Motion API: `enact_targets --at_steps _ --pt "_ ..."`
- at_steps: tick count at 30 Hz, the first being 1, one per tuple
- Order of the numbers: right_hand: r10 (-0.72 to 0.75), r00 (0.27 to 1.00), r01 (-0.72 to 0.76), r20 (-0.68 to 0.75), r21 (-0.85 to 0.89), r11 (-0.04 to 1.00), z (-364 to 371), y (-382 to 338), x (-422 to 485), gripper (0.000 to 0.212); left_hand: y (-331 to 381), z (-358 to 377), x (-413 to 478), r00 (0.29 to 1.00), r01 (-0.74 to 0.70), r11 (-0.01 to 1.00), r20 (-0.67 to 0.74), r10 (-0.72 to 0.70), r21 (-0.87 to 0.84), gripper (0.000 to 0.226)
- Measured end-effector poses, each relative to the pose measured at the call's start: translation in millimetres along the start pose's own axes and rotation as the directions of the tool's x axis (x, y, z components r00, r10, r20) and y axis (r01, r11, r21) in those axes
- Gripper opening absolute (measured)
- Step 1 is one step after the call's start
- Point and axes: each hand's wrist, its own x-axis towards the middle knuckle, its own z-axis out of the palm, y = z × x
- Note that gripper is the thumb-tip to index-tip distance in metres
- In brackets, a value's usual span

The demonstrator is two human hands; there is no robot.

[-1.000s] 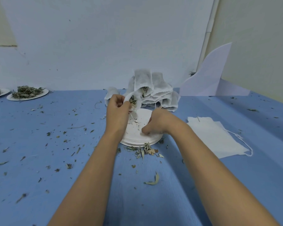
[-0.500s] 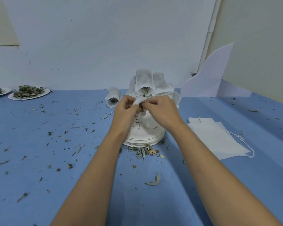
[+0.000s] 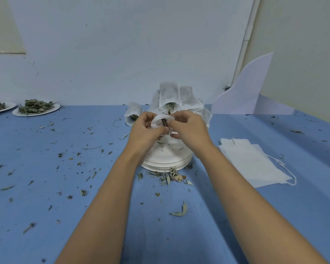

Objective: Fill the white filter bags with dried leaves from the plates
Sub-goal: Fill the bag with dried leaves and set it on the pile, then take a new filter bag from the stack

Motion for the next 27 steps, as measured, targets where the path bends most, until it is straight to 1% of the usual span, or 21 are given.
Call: enact_targets --at_steps 1,3,4,6,8,10,13,15,17,19,20,21,23,25,26,27 --pt "0.005 1.000 -0.005 -0.009 0.020 1.000 0.2 -0.4 -0.2 0.013 -0.2 0.0 0.1 1.000 0.011 1.000 0.013 -0.011 -0.003 0.033" --pt "-0.001 1.000 0.001 -0.025 -0.001 1.000 1.1 0.0 0.5 0.013 -1.4 0.3 -0.1 1.000 -0.008 0.998 0.012 0.007 0.057 0.035" --pt "-0.014 0.999 0.012 -0.032 -0.042 0.999 1.7 -0.1 0.6 0.012 -2.0 0.3 -0.2 0.999 -0.032 0.995 -0.018 0.034 0.094 0.034" --pt "-0.038 0.999 0.035 -0.021 -0.122 0.992 3.1 -0.3 0.4 0.011 -3.8 0.5 -0.3 0.990 -0.058 0.986 -0.120 0.078 0.158 0.031" --pt "-0.052 0.998 0.056 0.031 -0.160 0.986 4.1 -1.0 -0.7 0.012 -7.2 2.0 -1.2 0.971 -0.071 0.964 -0.204 0.125 0.257 0.031" --pt "-0.043 0.993 0.060 0.109 -0.156 0.986 4.3 -1.6 -1.8 0.015 -8.6 4.9 -3.0 0.943 -0.081 0.932 -0.274 0.186 0.354 0.032" --pt "0.007 0.970 0.022 0.242 -0.116 0.993 3.1 -1.5 -2.7 0.014 -6.4 7.5 -3.7 0.906 -0.076 0.926 -0.362 0.218 0.369 0.033" --pt "0.046 0.953 -0.038 0.298 -0.033 0.999 2.3 -1.8 -2.6 0.011 -4.6 6.6 -3.2 0.917 -0.067 0.938 -0.349 0.192 0.341 0.033" --pt "0.070 0.945 -0.100 0.319 0.078 0.992 -0.1 -1.9 -2.4 0.010 -2.8 4.4 -2.2 0.949 -0.036 0.954 -0.289 0.126 0.297 0.028" --pt "0.090 0.941 -0.154 0.327 0.176 0.972 -4.0 -0.8 -1.4 0.010 -0.9 1.1 -0.9 0.976 0.004 0.988 -0.217 0.030 0.156 0.019" --pt "0.100 0.937 -0.179 0.334 0.215 0.960 -5.9 0.2 -1.1 0.011 0.3 -0.2 -0.4 0.983 0.030 0.997 -0.181 -0.016 0.070 0.017" --pt "0.108 0.934 -0.201 0.341 0.251 0.947 -7.2 1.4 -1.1 0.011 0.8 -1.8 0.5 0.987 0.046 0.999 -0.155 -0.042 0.022 0.018" --pt "0.110 0.937 -0.209 0.331 0.279 0.937 -8.4 3.2 -1.3 0.009 1.0 -3.4 1.3 0.990 0.034 0.997 -0.140 -0.024 0.068 0.020" --pt "0.104 0.952 -0.182 0.289 0.258 0.949 -7.7 3.7 -0.7 0.011 1.3 -2.3 -0.5 0.988 -0.012 0.991 -0.150 0.033 0.137 0.018" --pt "0.092 0.965 -0.152 0.245 0.241 0.959 -6.3 3.6 -0.3 0.014 1.3 -1.4 -1.5 0.981 -0.041 0.983 -0.177 0.074 0.180 0.018" --pt "0.063 0.984 -0.098 0.169 0.209 0.973 -4.4 3.7 -0.2 0.017 0.9 -0.5 -2.1 0.965 -0.075 0.965 -0.224 0.133 0.250 0.021"
